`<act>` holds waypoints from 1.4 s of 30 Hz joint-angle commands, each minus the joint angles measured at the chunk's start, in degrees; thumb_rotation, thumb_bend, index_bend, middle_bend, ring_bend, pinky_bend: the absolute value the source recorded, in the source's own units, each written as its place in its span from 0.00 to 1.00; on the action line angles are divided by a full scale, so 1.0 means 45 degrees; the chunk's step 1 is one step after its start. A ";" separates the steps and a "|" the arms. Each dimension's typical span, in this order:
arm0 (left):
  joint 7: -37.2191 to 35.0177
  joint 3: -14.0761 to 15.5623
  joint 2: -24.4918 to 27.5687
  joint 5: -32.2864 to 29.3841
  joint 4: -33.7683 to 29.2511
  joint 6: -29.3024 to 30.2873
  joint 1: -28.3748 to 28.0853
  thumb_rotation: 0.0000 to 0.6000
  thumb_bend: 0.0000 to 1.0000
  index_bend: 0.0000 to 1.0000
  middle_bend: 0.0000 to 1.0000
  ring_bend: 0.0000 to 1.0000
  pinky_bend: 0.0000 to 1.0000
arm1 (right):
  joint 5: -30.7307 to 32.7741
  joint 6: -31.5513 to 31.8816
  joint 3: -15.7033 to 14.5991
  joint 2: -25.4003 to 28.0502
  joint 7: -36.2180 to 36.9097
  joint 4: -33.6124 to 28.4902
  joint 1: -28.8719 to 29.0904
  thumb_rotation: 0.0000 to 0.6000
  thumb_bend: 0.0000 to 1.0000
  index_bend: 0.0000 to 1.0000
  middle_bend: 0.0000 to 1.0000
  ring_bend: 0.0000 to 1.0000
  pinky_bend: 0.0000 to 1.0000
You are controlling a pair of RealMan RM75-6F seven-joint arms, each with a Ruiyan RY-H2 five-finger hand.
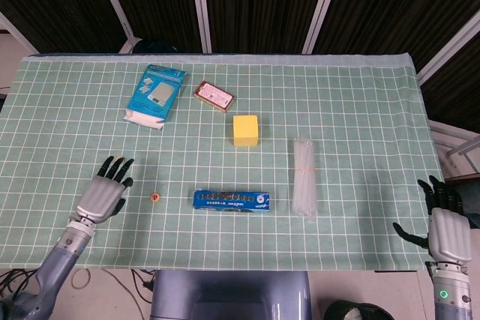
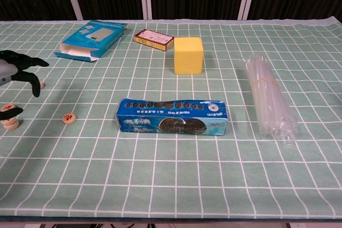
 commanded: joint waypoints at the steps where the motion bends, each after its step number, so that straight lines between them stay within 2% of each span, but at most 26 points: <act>1: 0.0438 -0.0251 -0.0239 -0.0215 -0.0339 -0.0252 -0.0318 1.00 0.35 0.38 0.04 0.00 0.00 | 0.0041 -0.0013 0.0014 0.0006 -0.0005 -0.0006 0.0001 1.00 0.27 0.12 0.06 0.02 0.00; 15: 0.2596 -0.0355 -0.1551 -0.1499 -0.0346 -0.0595 -0.0855 1.00 0.35 0.38 0.04 0.00 0.00 | 0.0093 -0.0023 0.0048 0.0057 0.0130 -0.0010 -0.0019 1.00 0.27 0.12 0.06 0.02 0.00; 42: 0.2804 -0.0077 -0.2252 -0.1895 0.0398 -0.0719 -0.1229 1.00 0.34 0.43 0.04 0.00 0.00 | 0.0223 -0.0061 0.0082 0.0040 0.0102 -0.0073 -0.0007 1.00 0.27 0.12 0.06 0.02 0.00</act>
